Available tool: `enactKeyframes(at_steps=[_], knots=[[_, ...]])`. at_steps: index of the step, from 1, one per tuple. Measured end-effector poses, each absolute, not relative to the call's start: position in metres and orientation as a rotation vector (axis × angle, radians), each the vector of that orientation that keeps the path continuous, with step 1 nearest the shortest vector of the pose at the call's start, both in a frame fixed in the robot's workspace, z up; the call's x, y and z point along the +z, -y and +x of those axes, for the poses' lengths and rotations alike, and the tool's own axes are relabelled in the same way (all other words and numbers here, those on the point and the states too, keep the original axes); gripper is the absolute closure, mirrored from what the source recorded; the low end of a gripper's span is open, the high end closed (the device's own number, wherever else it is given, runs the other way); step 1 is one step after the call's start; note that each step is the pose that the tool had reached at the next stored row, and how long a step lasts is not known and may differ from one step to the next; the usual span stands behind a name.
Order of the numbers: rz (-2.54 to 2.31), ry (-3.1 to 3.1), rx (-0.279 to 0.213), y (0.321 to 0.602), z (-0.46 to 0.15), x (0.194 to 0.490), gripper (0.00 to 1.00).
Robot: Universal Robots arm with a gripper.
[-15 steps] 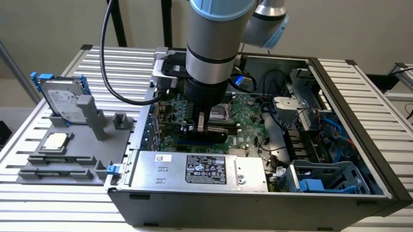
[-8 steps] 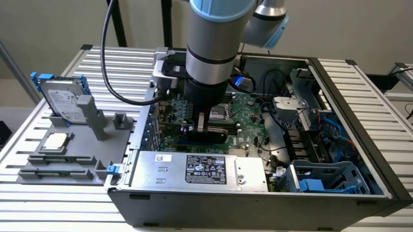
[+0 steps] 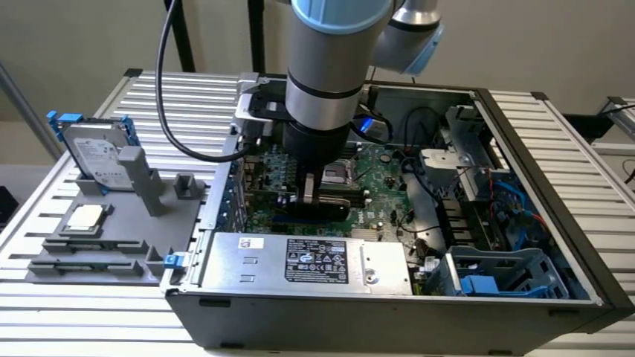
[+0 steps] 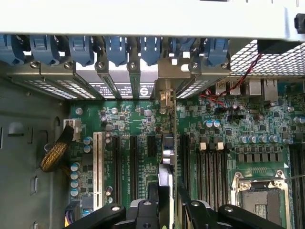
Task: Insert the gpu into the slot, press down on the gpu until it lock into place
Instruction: 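Insert the gpu into the slot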
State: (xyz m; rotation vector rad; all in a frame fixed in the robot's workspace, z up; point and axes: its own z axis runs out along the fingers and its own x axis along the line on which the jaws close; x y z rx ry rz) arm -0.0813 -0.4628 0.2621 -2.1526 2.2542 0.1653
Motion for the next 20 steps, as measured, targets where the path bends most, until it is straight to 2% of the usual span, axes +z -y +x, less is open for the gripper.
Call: enactKeyframes(at_steps=[20], knots=[[-2.164, -2.260, 0.164, 0.4610, -0.0813, 0.2653, 0.74]])
